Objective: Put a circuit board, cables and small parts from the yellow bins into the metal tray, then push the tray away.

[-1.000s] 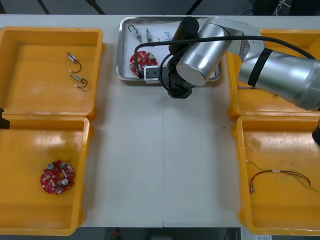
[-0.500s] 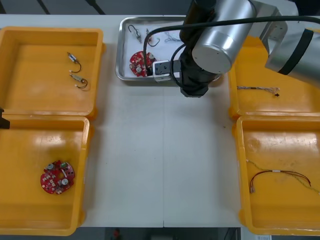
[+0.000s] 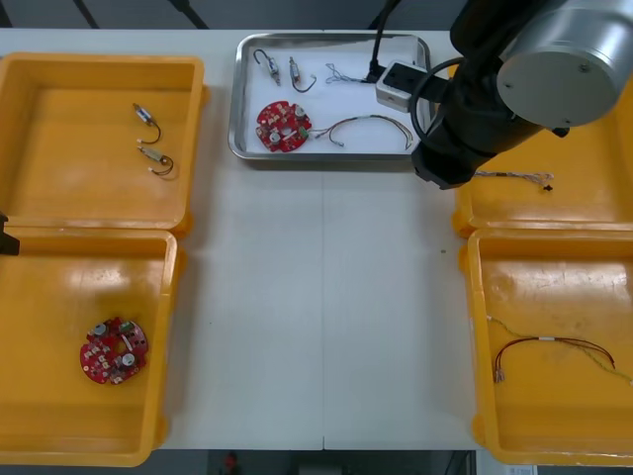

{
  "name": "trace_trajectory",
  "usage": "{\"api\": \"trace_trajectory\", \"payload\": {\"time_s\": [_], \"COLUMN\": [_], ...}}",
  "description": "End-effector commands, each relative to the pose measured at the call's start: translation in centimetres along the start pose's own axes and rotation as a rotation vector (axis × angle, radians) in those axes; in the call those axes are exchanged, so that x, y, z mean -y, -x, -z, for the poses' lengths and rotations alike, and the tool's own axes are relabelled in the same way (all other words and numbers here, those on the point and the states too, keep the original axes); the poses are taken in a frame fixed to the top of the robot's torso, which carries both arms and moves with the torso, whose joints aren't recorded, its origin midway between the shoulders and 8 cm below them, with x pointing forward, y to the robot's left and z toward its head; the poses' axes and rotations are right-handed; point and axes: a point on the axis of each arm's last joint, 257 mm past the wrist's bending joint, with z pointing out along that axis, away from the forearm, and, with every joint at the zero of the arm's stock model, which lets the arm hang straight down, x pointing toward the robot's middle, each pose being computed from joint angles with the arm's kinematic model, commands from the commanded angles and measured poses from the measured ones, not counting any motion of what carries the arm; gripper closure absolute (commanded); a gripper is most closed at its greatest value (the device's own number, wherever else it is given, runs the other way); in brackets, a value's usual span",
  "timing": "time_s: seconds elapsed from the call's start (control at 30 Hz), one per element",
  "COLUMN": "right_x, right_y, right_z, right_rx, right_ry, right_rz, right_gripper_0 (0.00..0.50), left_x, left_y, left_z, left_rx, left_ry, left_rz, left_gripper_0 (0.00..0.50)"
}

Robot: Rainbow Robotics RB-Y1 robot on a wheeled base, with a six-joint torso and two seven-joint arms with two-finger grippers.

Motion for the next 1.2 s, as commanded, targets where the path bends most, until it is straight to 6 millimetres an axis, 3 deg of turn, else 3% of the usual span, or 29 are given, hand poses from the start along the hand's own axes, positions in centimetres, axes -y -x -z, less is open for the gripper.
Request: {"api": "trace_trajectory", "payload": {"time_s": [0.03, 0.23, 0.8, 1.2], "right_x": [1.7, 1.6, 3.5, 5.2], "right_y": [-3.0, -7.1, -18.9, -25.1], "right_z": [1.7, 2.9, 5.7, 5.2], "right_rx": [-0.007, -0.030, -0.073, -0.085], "right_ry": [-0.036, 0.002, -0.013, -0.061], "right_rz": [-0.134, -0.354, -0.748, -0.920], "right_gripper_0": [0.000, 0.000, 0.000, 0.000], "left_x": [-0.3, -0.3, -0.3, -0.3], "left_y": [-0.2, -0.2, -0.2, -0.2], "left_z": [0.1, 0.1, 0.1, 0.1], "left_rx": [0.001, 0.001, 0.001, 0.001], "left_ry": [0.022, 0.022, 0.022, 0.022], "left_rz": [-0.115, -0.115, -0.115, -0.115], "left_gripper_0": [0.000, 0.000, 0.000, 0.000]}}
